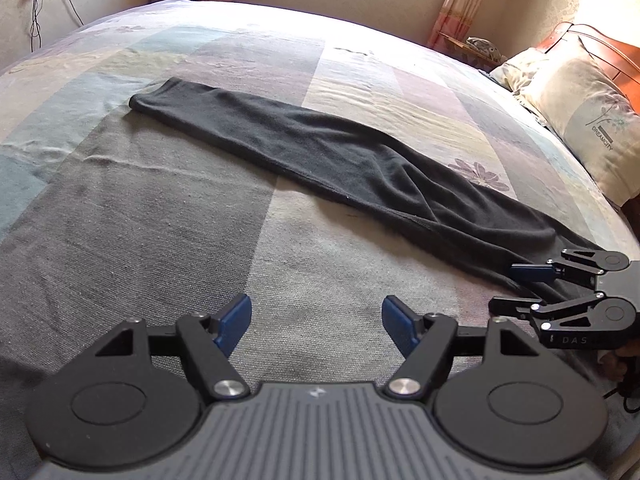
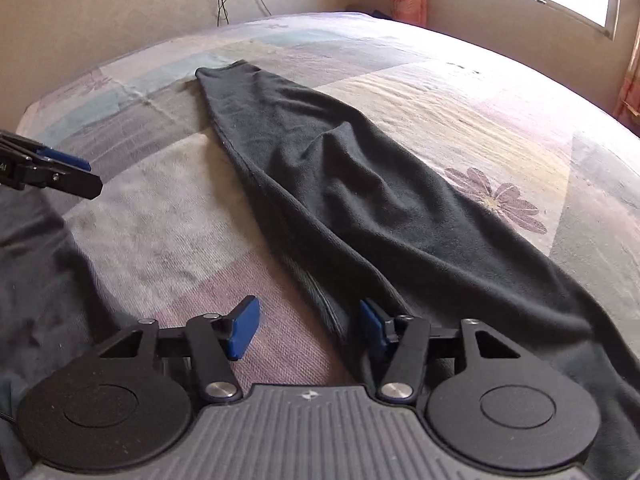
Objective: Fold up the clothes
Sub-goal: 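Grasp the sweatpants leg end with the right tool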
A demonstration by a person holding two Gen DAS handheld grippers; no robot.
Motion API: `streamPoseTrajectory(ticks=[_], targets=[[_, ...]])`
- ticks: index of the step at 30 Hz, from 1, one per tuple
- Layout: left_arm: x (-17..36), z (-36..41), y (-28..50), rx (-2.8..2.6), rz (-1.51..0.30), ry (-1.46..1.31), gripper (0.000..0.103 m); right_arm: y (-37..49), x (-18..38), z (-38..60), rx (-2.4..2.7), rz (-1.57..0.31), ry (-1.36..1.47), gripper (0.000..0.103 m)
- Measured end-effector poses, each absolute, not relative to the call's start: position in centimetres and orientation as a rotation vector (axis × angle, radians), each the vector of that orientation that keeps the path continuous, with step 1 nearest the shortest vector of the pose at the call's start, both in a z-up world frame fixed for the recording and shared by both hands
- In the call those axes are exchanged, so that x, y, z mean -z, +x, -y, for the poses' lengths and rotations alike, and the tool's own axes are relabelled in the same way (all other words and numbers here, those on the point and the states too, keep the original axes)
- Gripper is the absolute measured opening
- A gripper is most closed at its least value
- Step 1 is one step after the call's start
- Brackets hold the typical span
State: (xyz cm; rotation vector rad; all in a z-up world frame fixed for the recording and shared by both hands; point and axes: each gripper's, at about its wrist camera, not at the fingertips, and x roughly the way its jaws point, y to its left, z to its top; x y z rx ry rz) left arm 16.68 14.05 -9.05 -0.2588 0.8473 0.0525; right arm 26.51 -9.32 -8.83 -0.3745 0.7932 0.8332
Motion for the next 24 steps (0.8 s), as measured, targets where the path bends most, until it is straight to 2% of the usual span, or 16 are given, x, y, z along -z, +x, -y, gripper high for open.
streamPoseTrajectory(ticks=[1,6,8,9,10,15,18,22,24], targets=[[9.1,-14.0,16.6,-0.052,-0.848,-0.256,0.073,26.4,8.7,9.7,-0.830,-0.796,-0.391,0.052],[9.3,-14.0,16.4,-0.048,-0.851,-0.266,0.073,25.7,8.7,11.0,-0.813,-0.783,-0.483,0.043],[9.2,-14.0,16.3,-0.049,-0.852,-0.266,0.073,26.3,8.6,10.9,-0.803,-0.792,-0.470,0.029],[9.1,-13.9,16.2,-0.047,-0.850,-0.265,0.073,26.5,8.6,10.7,-0.796,-0.793,-0.480,0.010],[9.0,-13.9,16.1,-0.045,-0.849,-0.263,0.073,26.6,8.6,10.5,-0.784,-0.789,-0.499,0.003],[8.5,-14.0,15.4,-0.042,-0.838,-0.267,0.073,25.6,6.9,10.4,-0.882,-0.808,-0.446,0.003],[8.7,-13.9,15.7,-0.029,-0.853,-0.270,0.073,25.6,7.6,10.4,-0.919,-0.896,-0.434,0.004],[8.3,-12.9,16.5,0.006,-0.847,-0.241,0.073,25.7,6.4,11.2,-0.929,-0.884,-0.376,0.013],[8.1,-12.3,17.4,0.032,-0.838,-0.222,0.075,26.1,5.4,11.5,-0.924,-0.846,-0.322,0.013]])
